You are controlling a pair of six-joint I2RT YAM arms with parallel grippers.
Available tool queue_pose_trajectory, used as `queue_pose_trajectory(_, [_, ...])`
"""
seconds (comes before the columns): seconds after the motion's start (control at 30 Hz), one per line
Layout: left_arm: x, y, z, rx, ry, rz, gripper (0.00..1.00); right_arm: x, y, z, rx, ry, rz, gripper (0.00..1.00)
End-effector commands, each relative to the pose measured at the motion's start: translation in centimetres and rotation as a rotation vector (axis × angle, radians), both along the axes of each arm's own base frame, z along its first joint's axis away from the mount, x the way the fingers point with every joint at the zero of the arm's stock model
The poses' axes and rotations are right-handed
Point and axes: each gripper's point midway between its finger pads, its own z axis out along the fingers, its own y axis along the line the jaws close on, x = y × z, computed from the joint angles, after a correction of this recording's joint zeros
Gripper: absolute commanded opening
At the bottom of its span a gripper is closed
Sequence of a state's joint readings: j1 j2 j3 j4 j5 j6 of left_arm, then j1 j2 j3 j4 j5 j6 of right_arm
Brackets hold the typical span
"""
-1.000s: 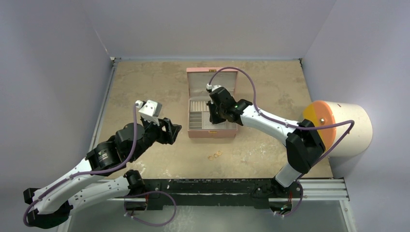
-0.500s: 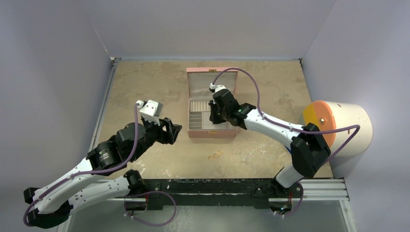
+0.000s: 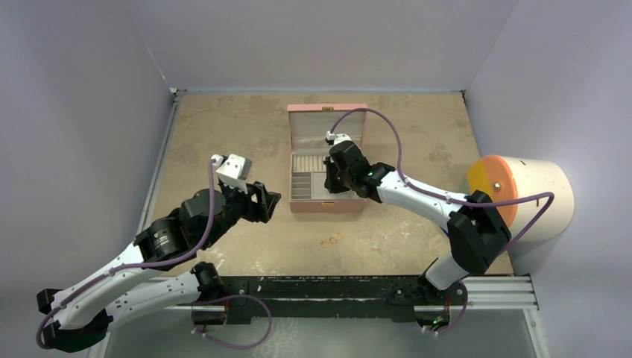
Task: Organize the mixed jewelry
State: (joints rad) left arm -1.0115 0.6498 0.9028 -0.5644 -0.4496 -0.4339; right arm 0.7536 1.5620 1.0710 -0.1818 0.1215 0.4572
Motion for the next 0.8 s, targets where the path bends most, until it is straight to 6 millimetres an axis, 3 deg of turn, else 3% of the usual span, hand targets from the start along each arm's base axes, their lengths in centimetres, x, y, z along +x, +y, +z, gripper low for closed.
queue_pose_trajectory(0.0, [0.0, -0.3, 0.6, -0.017, -0.016, -0.005, 0.64, 0.7, 0.4, 1.7, 0.050, -0.055, -0.027, 0.00])
queue_pose_trajectory(0.77, [0.0, -0.2, 0.6, -0.020, -0.016, -0.005, 0.64, 0.3, 0.1, 0.1, 0.017, -0.020, -0.030, 0.00])
